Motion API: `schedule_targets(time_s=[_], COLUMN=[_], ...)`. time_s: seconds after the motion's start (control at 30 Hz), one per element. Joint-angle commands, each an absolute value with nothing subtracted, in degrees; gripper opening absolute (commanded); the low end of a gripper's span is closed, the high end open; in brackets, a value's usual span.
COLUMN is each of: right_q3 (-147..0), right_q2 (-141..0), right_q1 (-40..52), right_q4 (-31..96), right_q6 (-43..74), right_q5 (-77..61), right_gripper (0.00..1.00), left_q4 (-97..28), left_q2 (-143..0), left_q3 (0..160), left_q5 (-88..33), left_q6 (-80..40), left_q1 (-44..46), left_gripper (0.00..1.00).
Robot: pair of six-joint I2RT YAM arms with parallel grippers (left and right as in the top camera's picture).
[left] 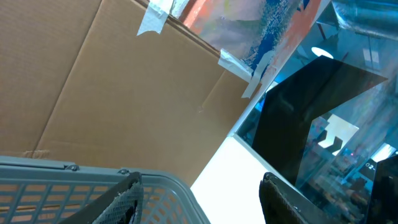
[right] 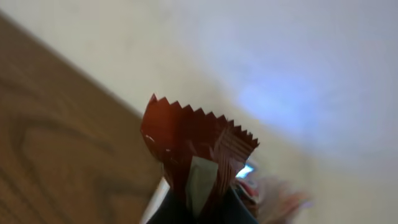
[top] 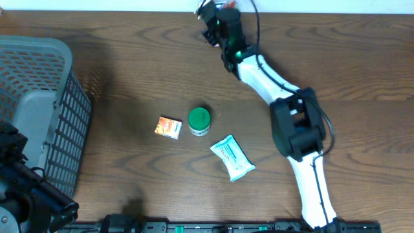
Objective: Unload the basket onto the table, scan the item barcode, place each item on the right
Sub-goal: 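Hold the red bar in front of the scanner with the right gripper, then swing the red bar to the table's right edge and release it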
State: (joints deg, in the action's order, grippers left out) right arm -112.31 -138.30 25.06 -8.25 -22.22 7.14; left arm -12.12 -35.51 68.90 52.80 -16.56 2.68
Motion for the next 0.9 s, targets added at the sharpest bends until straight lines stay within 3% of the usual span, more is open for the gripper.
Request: schedule_targets(time_s=[0.0,0.2,0.43,0.53,0.7,0.87], right_q3=[-112.6,-112.6,-112.6,-112.6,-112.2,-108.3], right_q2=[-128.1,-118.7,-110.4,-109.8,-112.2,-114.0], right_q1=[23.9,21.6,14.3,8.9,-2.7,-13.0], right_q4=[-5.7,2.4,23.0,35.6,52.2,56.2], right_q6=[-22.4,-23.8,-27.9,-21.3,-4.4,7.9], right_q5=[13.1,20.8,34.7,42.8,43.0,42.9], right_gripper=[0.01,0.01,0.01,0.01,0.01,0.01], left_q4=[-11.9,-11.9,-11.9,-11.9,-11.9,-11.9], left_q2=[-35.4,-35.4,-35.4,-35.4,-35.4,-35.4], left_q3=[68.7,68.7,68.7,68.7,68.7,68.7], left_q5=[53.0,53.0,53.0,53.0,53.0,53.0], left_q6=[-16.8,-16.8,-16.8,-16.8,-16.8,-16.8], left_q1=[2.8,2.8,2.8,2.8,2.8,2.8], left_gripper=[0.61,0.61,0.61,0.61,0.61,0.61])
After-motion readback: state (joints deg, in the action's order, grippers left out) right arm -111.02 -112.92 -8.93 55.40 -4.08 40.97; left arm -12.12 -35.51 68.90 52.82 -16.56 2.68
